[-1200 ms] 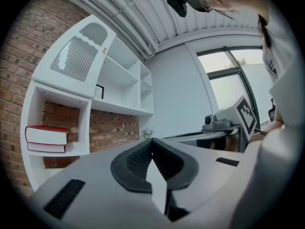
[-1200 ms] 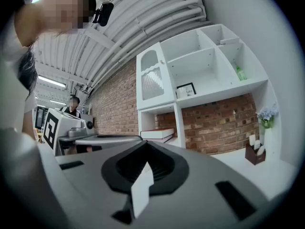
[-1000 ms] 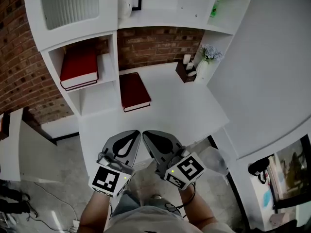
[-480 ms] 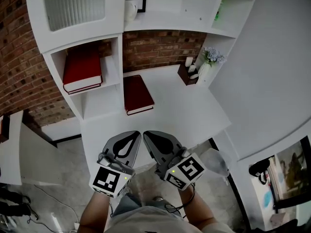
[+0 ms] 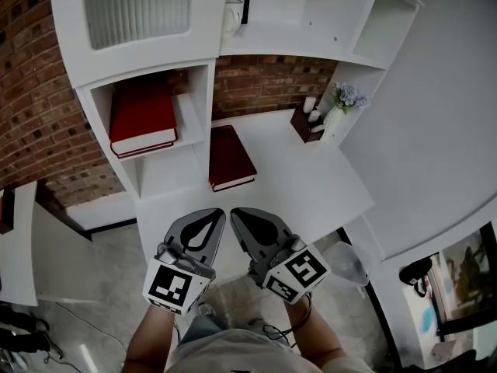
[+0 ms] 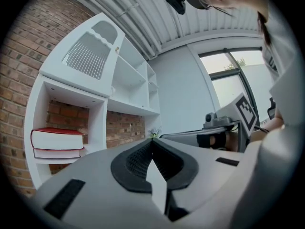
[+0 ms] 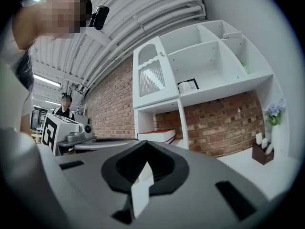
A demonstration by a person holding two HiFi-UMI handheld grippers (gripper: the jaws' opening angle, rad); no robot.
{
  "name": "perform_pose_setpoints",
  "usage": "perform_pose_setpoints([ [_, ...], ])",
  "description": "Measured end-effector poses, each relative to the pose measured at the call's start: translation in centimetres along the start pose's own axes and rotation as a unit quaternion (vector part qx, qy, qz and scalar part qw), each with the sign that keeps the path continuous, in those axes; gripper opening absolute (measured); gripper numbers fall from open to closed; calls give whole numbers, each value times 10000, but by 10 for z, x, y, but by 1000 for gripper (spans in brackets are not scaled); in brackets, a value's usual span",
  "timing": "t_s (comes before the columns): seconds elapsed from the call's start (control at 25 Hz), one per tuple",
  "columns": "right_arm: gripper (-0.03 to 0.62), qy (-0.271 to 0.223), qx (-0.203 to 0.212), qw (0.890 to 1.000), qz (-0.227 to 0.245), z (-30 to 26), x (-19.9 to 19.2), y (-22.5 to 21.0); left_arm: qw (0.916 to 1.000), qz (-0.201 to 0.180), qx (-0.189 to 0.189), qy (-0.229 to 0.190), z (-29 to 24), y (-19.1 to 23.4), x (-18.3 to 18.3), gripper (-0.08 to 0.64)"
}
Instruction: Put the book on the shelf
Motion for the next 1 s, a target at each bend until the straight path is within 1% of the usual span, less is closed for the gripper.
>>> perform_pose_setpoints([
  [0.32,9,63,-91,9999,9,-26,-5,0,9999,110,-53,-3,-1,29,-7,12],
  [0.4,9,108,-121,9999,-16,-28,-7,-1,9999,122,-75,-13,-3,32,-9,12],
  [0.6,9,169,-180,9997,-64,-31,-11,-10,9996,191,-147,137,-12,33,-14,12],
  [0.76,9,185,-92,9998,-73,-36,-12,-22,9996,186,-96,169,-23,34,-17,12],
  [1.0,9,196,166,9996,-72,-45,-12,-51,9996,143,114,234,-47,38,-23,12],
])
Point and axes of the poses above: the fingertips, and each gripper's own axes: z backward along the fingers, y to its left, x out of its top, the point moved 7 cm from there along z, backward along the fingers, and after that the axes turned 11 degrees about x, right-handed, at the moved point
